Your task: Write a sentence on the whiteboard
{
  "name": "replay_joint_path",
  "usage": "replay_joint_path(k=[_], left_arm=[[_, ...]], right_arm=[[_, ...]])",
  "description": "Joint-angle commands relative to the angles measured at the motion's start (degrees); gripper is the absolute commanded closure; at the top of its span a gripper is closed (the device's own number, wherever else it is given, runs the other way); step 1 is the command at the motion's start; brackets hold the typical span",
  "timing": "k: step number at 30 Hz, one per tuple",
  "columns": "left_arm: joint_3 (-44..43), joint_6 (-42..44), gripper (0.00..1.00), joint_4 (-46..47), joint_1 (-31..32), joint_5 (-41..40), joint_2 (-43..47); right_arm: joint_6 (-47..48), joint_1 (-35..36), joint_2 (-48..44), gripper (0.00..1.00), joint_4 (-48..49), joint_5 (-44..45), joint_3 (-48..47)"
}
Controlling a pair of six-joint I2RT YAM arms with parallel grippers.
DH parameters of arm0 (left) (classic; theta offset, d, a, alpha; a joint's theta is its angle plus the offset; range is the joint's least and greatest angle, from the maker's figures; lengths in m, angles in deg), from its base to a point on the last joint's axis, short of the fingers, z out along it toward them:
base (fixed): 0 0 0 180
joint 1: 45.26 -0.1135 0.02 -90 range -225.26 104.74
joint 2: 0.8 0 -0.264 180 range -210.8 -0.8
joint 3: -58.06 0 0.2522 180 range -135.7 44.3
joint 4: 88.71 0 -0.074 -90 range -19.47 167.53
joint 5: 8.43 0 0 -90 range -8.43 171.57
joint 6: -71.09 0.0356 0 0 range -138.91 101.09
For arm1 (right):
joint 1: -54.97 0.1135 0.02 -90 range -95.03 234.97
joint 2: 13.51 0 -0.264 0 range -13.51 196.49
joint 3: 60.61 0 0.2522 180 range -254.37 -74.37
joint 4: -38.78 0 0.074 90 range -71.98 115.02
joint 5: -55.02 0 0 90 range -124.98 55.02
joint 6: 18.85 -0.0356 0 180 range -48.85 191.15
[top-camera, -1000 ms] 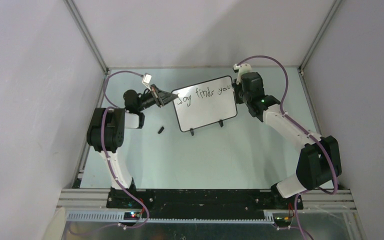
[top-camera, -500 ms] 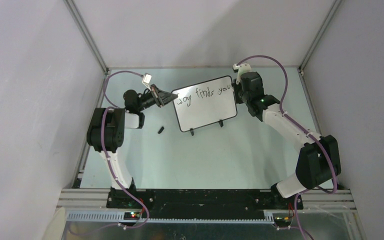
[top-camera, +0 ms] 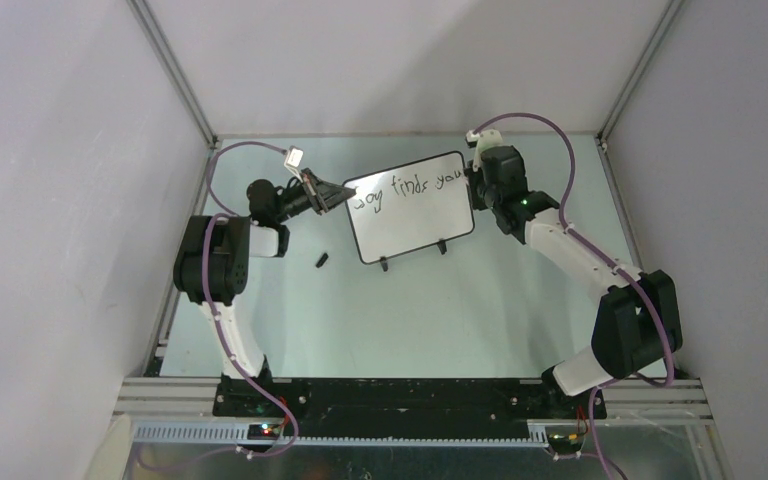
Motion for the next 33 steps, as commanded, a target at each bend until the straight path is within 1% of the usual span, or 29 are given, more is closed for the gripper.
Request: replay_joint_path(k=[1,10,12,17,20,23,24,29,32,33], left_arm=[[0.43,4.1,1.0,0.39,-0.29,1.23,2.23],[0.43,4.01,1.0,0.35,-0.22,1.26,2.1],[0.41,3.97,1.0,0.34,-0.22,1.26,2.11],[0.34,3.93,1.0,0.4,-0.3,1.26,2.1],[0.34,3.92,1.0,0.34,-0.34,1.3,2.14],[0.36,3.85,1.0,0.5,-0.36,1.27,2.1],[0.34,3.77,1.0,0.51,-0.36,1.3,2.1],[0.35,3.75,1.0,0.52,-0.4,1.32,2.1],[0.23,3.63,1.0,0.68,-0.41,1.37,1.91],[0.24,3.41,1.0,0.81,-0.4,1.35,1.85]], right_arm=[[-0.33,-0.07,-1.78,1.0,-0.7,1.01,0.6],[0.22,0.42,-4.24,1.0,0.96,0.9,0.77],[1.02,1.53,-6.51,1.0,2.35,1.57,1.43],[2.01,4.69,-14.41,1.0,9.14,1.3,7.33],[1.4,6.26,-15.91,1.0,11.45,0.04,9.34],[0.83,9.81,-14.68,1.0,12.4,1.02,10.06],[0.91,11.81,-13.91,1.0,14.09,2.27,10.37],[0.72,18.31,-11.57,1.0,15.2,6.67,10.99],[3.68,23.84,-11.37,1.0,17.28,14.14,12.0],[3.73,24.28,-11.52,1.0,17.34,14.39,12.0]])
